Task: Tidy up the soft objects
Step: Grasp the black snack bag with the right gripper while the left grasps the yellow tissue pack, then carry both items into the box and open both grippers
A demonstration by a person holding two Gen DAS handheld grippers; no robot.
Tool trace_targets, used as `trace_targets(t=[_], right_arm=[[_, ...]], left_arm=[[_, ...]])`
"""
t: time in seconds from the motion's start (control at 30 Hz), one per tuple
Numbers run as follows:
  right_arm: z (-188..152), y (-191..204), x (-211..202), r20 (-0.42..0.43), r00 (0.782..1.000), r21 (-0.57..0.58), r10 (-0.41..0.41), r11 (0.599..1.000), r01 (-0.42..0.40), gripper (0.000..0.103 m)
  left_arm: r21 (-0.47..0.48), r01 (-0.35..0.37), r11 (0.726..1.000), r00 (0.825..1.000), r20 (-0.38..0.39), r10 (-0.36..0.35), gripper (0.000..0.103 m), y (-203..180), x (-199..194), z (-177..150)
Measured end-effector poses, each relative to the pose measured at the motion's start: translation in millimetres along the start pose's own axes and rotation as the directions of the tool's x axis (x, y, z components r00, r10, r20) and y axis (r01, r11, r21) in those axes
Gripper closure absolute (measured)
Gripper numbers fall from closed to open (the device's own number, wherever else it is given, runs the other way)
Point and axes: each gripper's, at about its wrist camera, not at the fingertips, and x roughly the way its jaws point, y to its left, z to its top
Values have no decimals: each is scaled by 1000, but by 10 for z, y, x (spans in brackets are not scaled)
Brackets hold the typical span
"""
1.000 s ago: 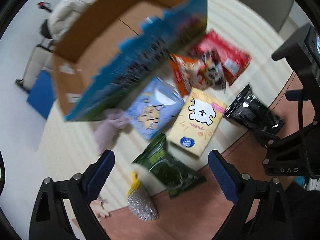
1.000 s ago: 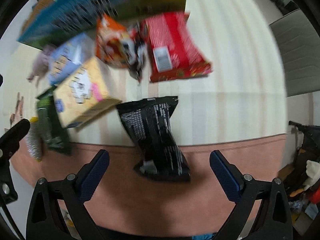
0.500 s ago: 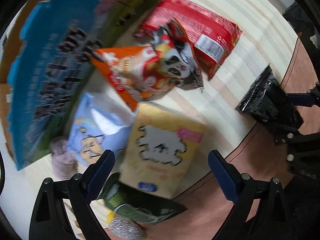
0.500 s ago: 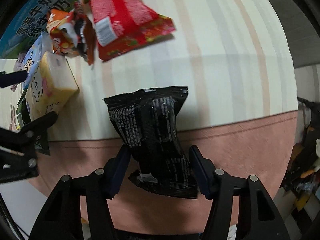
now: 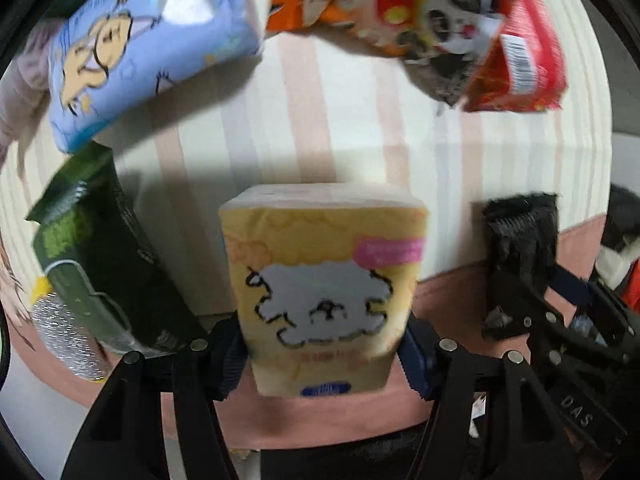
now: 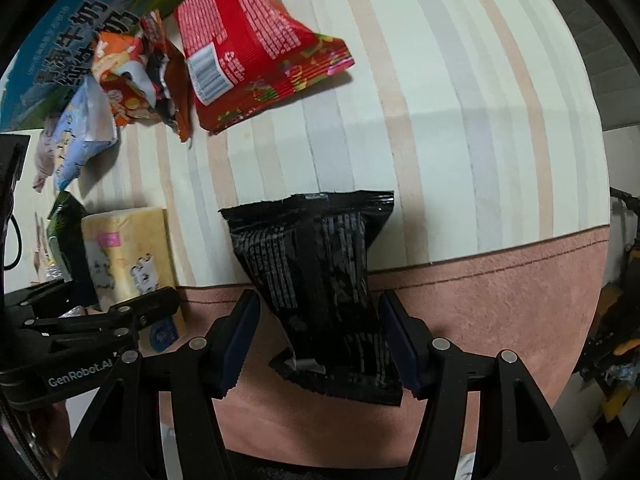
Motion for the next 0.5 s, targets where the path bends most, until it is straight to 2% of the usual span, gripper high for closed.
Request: trace_targets(t=[0.13,0.23,0.27,0.37,0.43,0.5], right_arm=[[13,97,23,11,999,-13,-43,999,43,37],[-21,224,96,33,996,-13,-85,996,85,42],[-47,250,107,42,995,-19,-91,996,92,48],[-24,576,111,56,992,-28,-115,993,117,53],[-81,698,68,49,994,-32,-95,995,97,56],[-222,804,-191,39,998,-34,-46,998,48,56]], left_arm=[[11,-65,998,997,44,65,43,-212,70,-8],[-3,-95,995,992,83,95,43,-284,55,-78],[-12,-97,995,991,86,97,43,-296,45,-90],[-53,-104,993,987,118,110,43,-254,-17,-325],[-69,-102,992,984,142,111,43,-224,-109,-508],[-92,-89,992,978,182,105,43,-212,-300,-688]])
